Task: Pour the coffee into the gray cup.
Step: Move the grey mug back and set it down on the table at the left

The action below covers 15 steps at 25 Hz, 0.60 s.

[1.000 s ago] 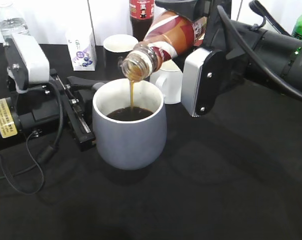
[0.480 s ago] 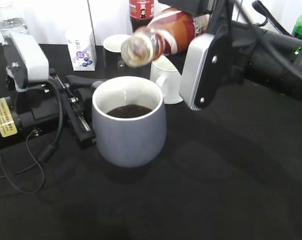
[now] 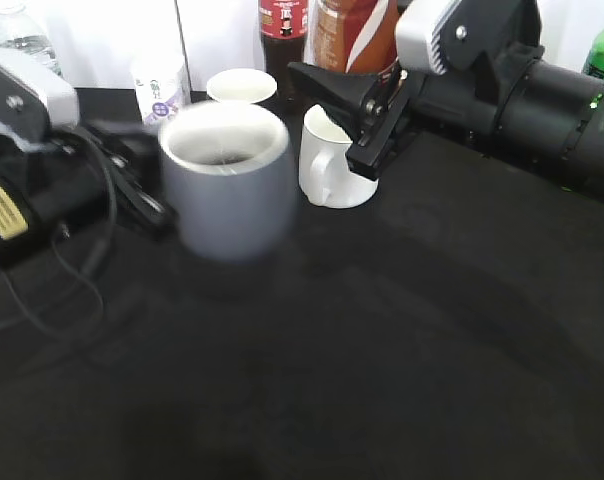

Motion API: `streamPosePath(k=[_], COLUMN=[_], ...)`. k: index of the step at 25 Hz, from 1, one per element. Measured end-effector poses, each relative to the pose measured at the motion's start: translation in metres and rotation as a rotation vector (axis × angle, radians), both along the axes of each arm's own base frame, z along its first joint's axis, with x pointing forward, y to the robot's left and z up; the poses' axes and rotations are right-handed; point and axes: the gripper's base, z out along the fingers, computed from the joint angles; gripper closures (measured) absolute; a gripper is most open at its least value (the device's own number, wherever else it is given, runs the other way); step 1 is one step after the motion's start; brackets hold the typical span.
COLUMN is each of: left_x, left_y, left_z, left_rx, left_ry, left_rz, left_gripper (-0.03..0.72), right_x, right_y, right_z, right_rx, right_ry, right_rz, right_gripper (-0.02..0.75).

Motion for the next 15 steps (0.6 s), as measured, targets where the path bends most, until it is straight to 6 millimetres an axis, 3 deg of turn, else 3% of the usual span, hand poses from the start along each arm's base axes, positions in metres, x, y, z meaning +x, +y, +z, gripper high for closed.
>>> streamPosePath(k=[3,9,15], left_x=[0.015,0.038,0.054], left_y=[0.028,0.106,0.132], left_z=[0.001,-0.002,-0.036], left_rx=[-0.013,-0.031,-0.014], left_ry=[-0.004,-0.016,0.021], left_rz=[0.162,0.459,0.557], left_gripper=[0.631,0.631,0.631], right_x=[0.001,0.003,0.004], right_y=[-0.001,-0.002,-0.003], right_z=[0.001,0.001,0.002], right_rx=[0.016,0.034,0.047], right_ry=[0.011,0.022,0.030], right_rz=[-0.016,-0.036,-0.049], right_gripper=[0.211,0.211,0.211])
